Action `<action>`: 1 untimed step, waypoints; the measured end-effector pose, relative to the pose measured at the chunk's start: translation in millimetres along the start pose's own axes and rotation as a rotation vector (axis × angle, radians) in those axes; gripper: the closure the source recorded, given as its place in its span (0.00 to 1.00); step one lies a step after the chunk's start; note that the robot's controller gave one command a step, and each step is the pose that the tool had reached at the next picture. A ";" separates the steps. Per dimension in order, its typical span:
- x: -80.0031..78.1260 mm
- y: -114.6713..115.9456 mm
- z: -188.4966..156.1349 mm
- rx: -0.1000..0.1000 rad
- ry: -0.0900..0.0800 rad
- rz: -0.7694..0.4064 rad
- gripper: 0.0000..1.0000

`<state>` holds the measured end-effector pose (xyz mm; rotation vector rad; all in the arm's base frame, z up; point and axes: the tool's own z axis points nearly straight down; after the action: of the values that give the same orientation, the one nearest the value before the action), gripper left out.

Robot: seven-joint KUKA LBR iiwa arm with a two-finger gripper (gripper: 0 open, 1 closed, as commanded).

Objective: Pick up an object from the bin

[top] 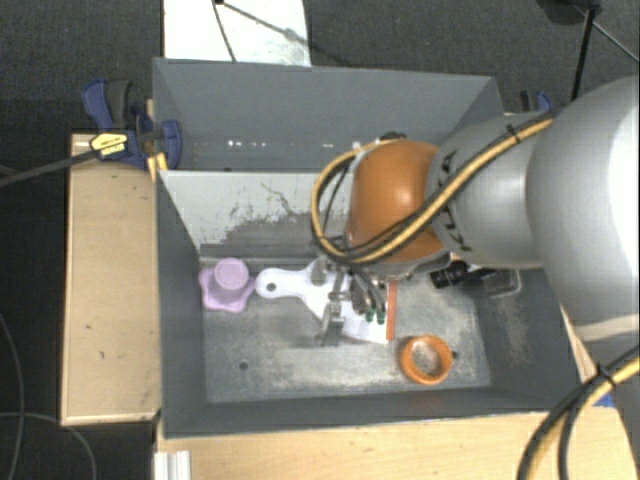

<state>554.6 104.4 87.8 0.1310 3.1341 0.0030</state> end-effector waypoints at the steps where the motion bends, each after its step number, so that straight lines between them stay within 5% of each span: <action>1: -3.6 13.5 17.7 0.001 0.003 0.131 1.00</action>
Offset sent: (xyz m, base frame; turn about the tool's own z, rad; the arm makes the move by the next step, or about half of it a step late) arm 0.0000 0.0000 0.0000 0.0000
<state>559.3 117.5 70.1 0.3360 3.1218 0.0015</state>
